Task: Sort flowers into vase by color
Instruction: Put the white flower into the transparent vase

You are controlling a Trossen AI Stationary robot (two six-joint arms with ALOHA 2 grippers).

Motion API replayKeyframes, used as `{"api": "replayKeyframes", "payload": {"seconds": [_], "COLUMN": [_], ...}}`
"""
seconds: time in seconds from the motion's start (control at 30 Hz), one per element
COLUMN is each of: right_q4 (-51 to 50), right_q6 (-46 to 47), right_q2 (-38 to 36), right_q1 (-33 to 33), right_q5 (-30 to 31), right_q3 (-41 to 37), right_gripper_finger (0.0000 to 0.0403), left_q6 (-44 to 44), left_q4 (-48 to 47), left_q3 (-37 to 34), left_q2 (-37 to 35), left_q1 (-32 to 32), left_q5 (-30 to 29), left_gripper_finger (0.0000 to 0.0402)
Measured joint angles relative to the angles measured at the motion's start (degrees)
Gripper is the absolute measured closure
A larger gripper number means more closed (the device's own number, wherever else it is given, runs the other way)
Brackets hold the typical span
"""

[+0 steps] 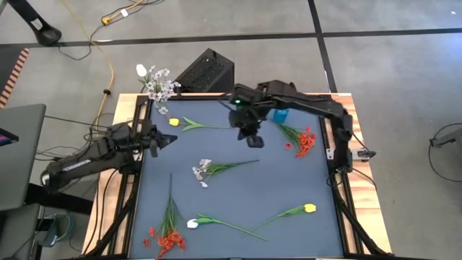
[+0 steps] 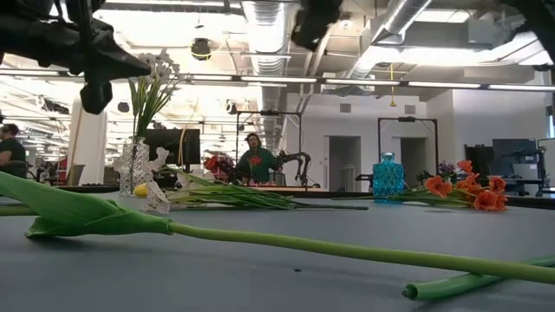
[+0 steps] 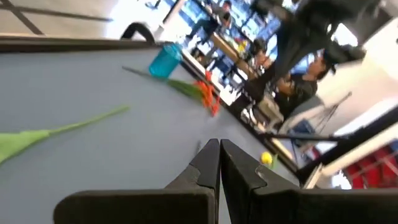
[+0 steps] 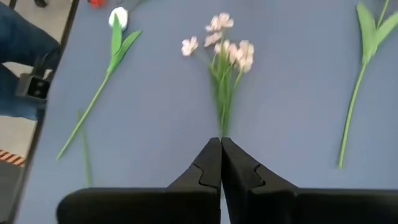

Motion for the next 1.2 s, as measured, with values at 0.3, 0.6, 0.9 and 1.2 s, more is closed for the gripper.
{"api": "replayKeyframes", "payload": {"seconds": [0.3,0.6,0.9,1.2], "right_q4": [1.06,13.67,25.17,30.45], "right_q6": [10.88,30.74,55.21,67.61], "right_q2": [-9.95,-11.51,-3.8,6.22], "right_q1": [4.41,16.27,26.61,33.89], "right_q5": [-0.01,0.0,-0.11,0.93], "right_q3": [-12.69,-20.47,-23.02,-23.02], "right_gripper_finger": [0.0375,0.0358,0.0349,0.0324], "left_q6": [-0.16,3.55,10.72,11.24], "left_q4": [1.08,1.95,2.02,0.9], "left_q3": [0.0,1.56,1.6,1.62], "left_q2": [9.82,19.69,26.77,28.92], "left_q1": [-21.44,-35.94,-41.98,-43.15], "left_q5": [-9.27,-14.29,-14.5,-9.96], "left_gripper_finger": [0.0401,0.0401,0.0402,0.0402]}}
